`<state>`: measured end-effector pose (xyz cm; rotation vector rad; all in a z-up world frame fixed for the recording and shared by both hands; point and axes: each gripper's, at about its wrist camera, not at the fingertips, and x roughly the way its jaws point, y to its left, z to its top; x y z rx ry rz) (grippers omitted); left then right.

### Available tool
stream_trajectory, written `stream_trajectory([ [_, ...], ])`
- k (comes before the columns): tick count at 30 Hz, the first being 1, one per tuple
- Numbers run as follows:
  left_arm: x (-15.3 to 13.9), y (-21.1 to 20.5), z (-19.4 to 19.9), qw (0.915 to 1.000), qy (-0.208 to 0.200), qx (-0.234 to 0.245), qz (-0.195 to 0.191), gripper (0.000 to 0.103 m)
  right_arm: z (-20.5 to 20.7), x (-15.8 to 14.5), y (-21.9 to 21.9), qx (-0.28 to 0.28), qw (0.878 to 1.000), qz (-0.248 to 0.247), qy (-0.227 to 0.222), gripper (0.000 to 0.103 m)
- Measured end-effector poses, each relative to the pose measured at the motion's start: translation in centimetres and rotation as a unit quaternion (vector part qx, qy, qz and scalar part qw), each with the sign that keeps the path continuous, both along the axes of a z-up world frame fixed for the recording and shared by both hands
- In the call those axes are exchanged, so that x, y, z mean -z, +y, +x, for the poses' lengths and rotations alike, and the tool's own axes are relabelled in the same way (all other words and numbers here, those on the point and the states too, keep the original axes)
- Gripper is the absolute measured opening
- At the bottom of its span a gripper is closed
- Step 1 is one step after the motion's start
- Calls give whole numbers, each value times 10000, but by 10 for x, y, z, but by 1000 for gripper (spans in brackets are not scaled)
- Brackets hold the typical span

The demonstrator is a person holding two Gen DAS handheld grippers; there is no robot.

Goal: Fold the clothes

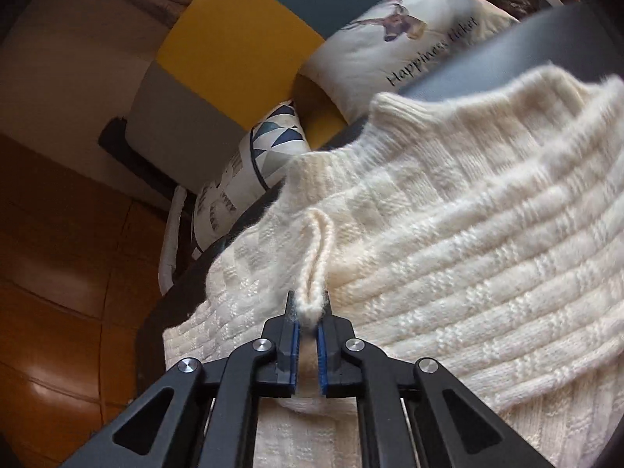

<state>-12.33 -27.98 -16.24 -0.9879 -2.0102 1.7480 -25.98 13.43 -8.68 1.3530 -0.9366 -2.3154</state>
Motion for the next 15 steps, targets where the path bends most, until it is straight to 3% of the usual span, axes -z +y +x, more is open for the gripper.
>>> stream_trajectory([
  [5,1,30,-26,9995,4,-29,301,55,-21,-58,-27,-545,9966,395,483,6],
  [8,0,49,-41,9998,-96,32,146,55,-31,-93,-40,-816,9923,532,770,6],
  [15,8,41,-61,9990,-368,-218,-122,55,-45,-167,-58,-1140,9820,418,1444,6],
])
